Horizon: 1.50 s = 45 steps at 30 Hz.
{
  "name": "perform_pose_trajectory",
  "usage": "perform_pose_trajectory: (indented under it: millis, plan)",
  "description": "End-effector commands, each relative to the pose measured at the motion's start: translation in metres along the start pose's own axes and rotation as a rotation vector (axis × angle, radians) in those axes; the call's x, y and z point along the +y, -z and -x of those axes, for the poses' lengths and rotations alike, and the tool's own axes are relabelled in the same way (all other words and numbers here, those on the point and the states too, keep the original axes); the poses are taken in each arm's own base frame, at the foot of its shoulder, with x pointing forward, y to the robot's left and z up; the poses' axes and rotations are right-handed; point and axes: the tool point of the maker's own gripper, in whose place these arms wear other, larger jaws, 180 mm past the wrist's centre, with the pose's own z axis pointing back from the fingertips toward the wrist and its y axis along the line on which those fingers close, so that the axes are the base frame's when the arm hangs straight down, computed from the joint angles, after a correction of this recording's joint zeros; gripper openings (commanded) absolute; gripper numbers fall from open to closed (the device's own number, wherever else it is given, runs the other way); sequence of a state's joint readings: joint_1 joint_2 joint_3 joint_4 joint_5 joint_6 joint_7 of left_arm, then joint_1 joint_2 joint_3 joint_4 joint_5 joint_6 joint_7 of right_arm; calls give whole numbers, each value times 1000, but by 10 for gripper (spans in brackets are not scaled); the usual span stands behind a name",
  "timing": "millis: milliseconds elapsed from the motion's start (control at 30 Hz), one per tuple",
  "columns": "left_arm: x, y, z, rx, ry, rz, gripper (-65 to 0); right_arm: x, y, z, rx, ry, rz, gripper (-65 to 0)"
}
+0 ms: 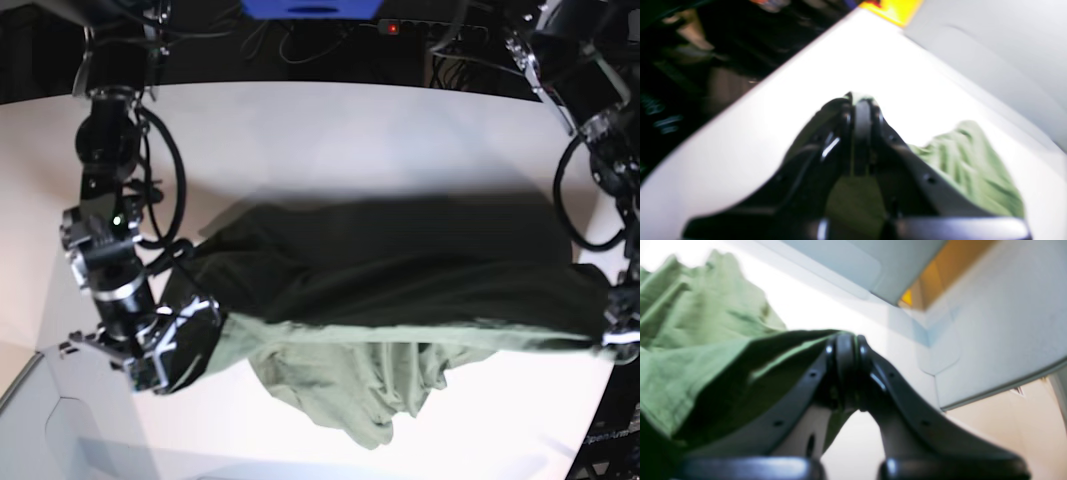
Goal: Layout the t-shirt on the table in an organized manner, then fold the t-shirt properly
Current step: 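Lift the t-shirt by its corners and shake it out with both grippers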
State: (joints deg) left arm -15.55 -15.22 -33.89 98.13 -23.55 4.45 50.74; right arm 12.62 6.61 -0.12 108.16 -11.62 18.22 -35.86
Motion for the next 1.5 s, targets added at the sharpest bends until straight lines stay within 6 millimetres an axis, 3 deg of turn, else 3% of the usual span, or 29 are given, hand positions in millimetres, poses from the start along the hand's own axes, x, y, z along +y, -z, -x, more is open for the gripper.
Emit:
perform_pose_trajectory:
  millis: [0,133,267,367,467,600,667,733,800,867,967,1000,1100,1200,1233,1400,1467]
  plan:
    - [-13,4,-19,-46,5,27,-647,-16,4,-22,-68,-2,40,-650]
    - [-55,33,-12,12,-6,101,-647,-45,27,-29,-58,6,89,-650]
    - [-103,58,-24,43,-1,179,-646,-78,57,-44,-48,7,124,-650]
    - [-144,79,-46,26,-4,233,-646,-111,79,-65,-55,8,161,-650]
    - [-182,97,-85,-41,-6,272,-647,-153,97,-103,-79,20,208,-650]
    - [-230,100,-156,-155,-2,324,-647,-214,95,-171,-155,37,287,-650]
    - [-253,88,-197,-217,12,355,-647,-244,83,-209,-216,45,334,-650]
    - [-270,71,-231,-278,22,385,-647,-260,70,-232,-255,47,364,-650]
    - [-277,67,-233,-286,25,397,-647,-273,52,-252,-305,43,400,-650]
    - [-275,63,-239,-304,25,400,-647,-280,35,-256,-318,21,437,-650]
    - [-277,48,-249,-301,23,433,-648,-266,18,-236,-280,-6,460,-650]
    - [-273,46,-240,-277,28,443,-648,-255,13,-223,-267,-24,460,-650]
    - [-252,57,-179,-172,57,437,-648,-210,3,-177,-222,-79,424,-650]
    - [-217,66,-111,-86,102,394,-648,-146,-4,-122,-170,-97,323,-650]
    - [-207,65,-97,-75,113,386,-648,-130,-7,-106,-147,-94,294,-650]
    - [-121,59,-13,37,65,261,-648,-48,-16,-19,8,-20,126,-650]
    - [-77,54,26,102,41,186,-648,-17,-26,16,62,5,58,-650]
